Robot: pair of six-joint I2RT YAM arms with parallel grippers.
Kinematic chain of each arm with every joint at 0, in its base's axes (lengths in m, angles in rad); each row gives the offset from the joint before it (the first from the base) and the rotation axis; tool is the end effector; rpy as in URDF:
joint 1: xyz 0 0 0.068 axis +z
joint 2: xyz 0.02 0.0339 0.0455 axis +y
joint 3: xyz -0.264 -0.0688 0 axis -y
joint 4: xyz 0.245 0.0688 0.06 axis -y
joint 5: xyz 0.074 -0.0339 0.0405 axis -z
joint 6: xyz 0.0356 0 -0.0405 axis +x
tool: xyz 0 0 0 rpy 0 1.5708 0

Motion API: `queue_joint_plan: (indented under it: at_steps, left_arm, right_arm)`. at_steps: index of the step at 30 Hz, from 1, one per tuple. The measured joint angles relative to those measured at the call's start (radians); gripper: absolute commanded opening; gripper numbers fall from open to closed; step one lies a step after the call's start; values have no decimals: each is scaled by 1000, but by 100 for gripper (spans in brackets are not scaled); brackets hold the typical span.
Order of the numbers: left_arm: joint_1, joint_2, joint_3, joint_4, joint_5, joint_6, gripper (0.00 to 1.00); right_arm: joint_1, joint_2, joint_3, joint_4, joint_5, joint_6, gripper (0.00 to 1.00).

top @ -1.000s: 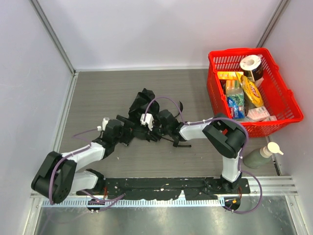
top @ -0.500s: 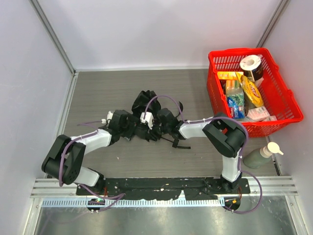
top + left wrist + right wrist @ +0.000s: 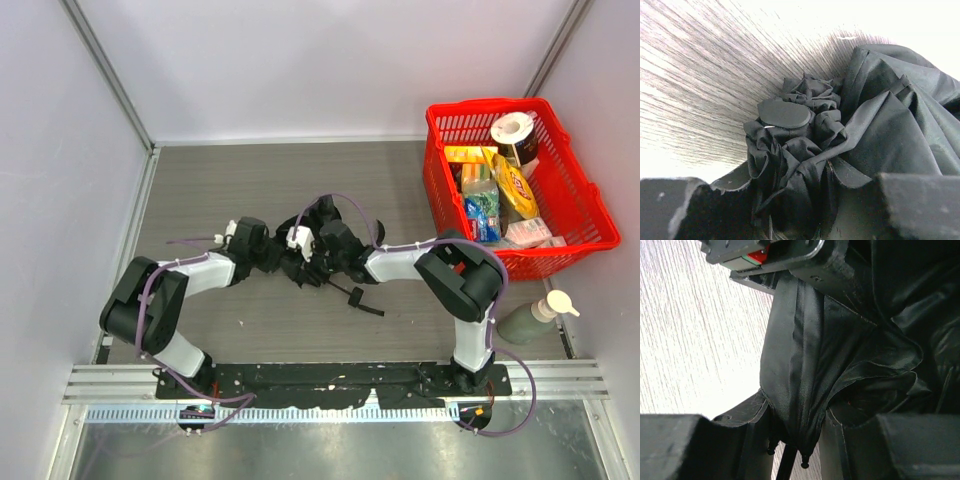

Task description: Put away the umbrella

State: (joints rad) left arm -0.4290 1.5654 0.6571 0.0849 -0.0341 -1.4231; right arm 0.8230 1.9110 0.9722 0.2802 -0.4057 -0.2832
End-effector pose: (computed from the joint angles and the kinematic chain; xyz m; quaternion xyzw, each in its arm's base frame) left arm 0.2652 -0.1200 0.1409 -0.4493 0.8152 -0.2822 0.2321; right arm 0.2519 0.2923 0.1348 -0.5375 0.7016 0.2894 0.3676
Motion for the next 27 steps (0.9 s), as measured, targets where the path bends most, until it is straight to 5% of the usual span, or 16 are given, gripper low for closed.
queue_joint_plan:
  at_steps: [7, 15, 19, 27]
  left_arm:
    - [-2, 29, 17, -2, 18, 20, 0]
    - [-8, 41, 60, -76, 8, 8, 0]
    - [-13, 40, 72, -113, 1, -24, 0]
    - [-16, 27, 81, -186, 0, -92, 0]
  right_arm:
    - [19, -64, -48, -31, 91, 74, 67]
    - [95, -391, -156, -331, 303, 167, 74]
    - [180, -505, -163, -268, 436, 178, 74]
    - [238, -269, -141, -13, 593, 72, 74]
